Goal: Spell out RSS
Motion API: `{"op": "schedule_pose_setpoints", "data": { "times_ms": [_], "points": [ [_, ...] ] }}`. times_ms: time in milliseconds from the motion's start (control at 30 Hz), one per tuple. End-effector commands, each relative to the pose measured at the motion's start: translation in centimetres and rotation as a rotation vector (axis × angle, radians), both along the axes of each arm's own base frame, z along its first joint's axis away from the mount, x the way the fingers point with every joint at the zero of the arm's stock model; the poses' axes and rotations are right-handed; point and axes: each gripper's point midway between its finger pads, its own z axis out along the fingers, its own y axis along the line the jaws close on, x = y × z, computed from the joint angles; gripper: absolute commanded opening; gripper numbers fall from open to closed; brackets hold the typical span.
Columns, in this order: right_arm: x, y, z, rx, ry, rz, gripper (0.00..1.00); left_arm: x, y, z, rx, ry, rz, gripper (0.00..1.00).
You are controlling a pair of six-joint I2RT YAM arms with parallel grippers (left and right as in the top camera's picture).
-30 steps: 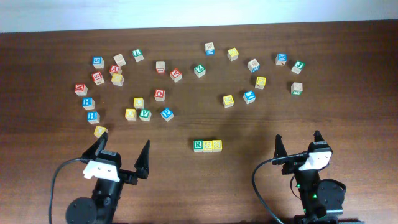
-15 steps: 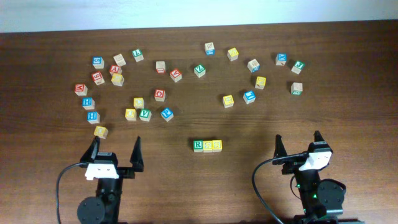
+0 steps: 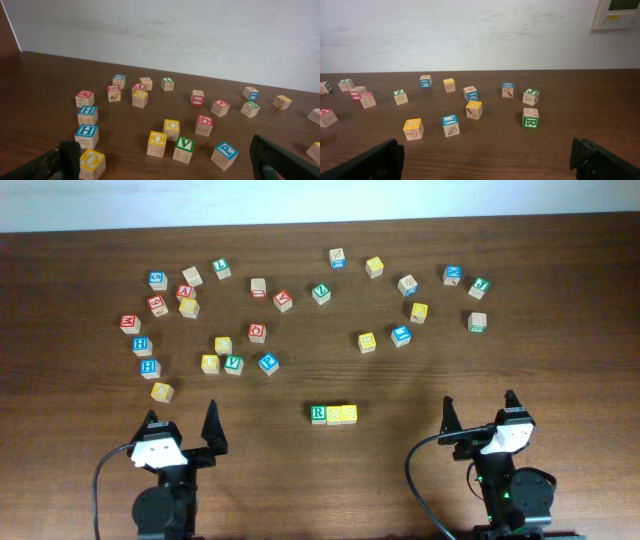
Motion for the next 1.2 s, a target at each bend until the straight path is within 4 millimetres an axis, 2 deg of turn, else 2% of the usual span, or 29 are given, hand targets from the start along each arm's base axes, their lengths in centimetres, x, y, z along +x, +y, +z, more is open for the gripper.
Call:
{"op": "schedule_pose_setpoints", "data": {
  "times_ms": [0, 967, 1167],
  "points": [
    [-0.01, -0.15, -0.2, 0.01, -0.001, -0.006, 0.98, -0.03, -0.31, -0.23, 0.077, 0.012, -0.027, 0.99],
    [-0.01, -0.17, -0.19, 0.01, -0.002, -0.007, 0.98, -0.02, -0.36, -0.17, 0.119, 0.013, -0.033, 0.99],
    [0.01, -0.73, -0.28, -0.003, 0.001, -0.04, 0.98, -0.03, -0.35, -0.15, 0.119, 0.012, -0.033, 0.99]
  ]
}}
